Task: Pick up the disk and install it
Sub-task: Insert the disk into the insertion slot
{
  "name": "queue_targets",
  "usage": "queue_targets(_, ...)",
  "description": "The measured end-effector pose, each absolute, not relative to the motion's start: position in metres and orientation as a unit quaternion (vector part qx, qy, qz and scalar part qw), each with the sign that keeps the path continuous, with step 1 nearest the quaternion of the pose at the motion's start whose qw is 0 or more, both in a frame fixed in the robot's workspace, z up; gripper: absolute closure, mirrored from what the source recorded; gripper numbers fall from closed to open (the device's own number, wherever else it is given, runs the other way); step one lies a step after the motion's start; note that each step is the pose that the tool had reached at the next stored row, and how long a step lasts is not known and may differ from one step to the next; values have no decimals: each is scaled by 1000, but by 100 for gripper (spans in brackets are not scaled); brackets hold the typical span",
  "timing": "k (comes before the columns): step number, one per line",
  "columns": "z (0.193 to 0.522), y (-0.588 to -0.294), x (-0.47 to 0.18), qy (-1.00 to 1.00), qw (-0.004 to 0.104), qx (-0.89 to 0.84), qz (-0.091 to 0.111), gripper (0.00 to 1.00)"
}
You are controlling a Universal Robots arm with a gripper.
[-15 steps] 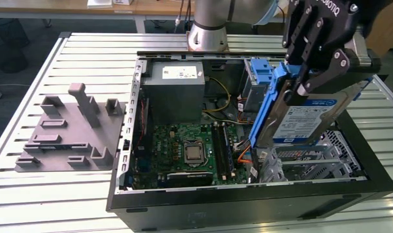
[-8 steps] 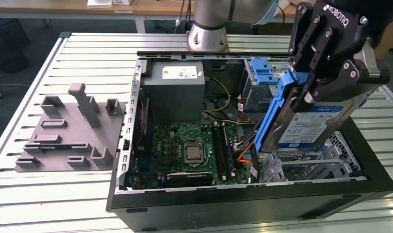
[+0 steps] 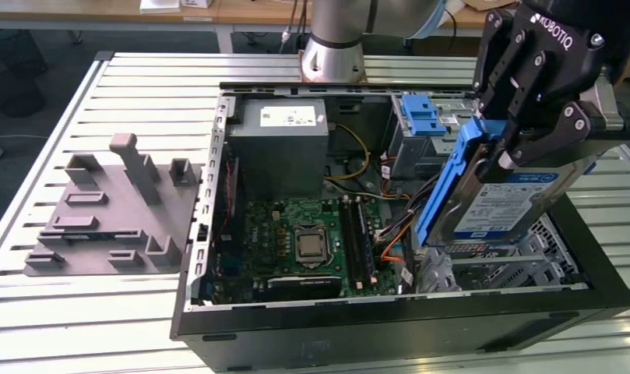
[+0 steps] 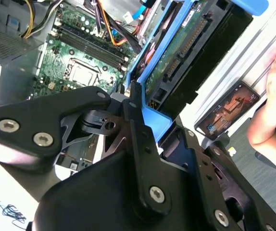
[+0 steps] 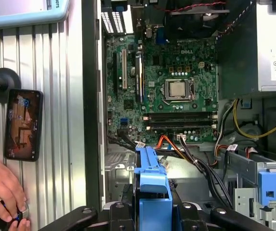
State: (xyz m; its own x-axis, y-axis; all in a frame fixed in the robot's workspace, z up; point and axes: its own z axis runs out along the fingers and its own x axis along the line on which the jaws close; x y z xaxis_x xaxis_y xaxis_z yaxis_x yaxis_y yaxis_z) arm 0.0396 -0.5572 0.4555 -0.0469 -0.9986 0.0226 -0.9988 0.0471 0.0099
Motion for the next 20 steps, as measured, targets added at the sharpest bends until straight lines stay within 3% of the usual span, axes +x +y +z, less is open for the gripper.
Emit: queue_targets(20,449,-558,67,-723,12,690,4,64)
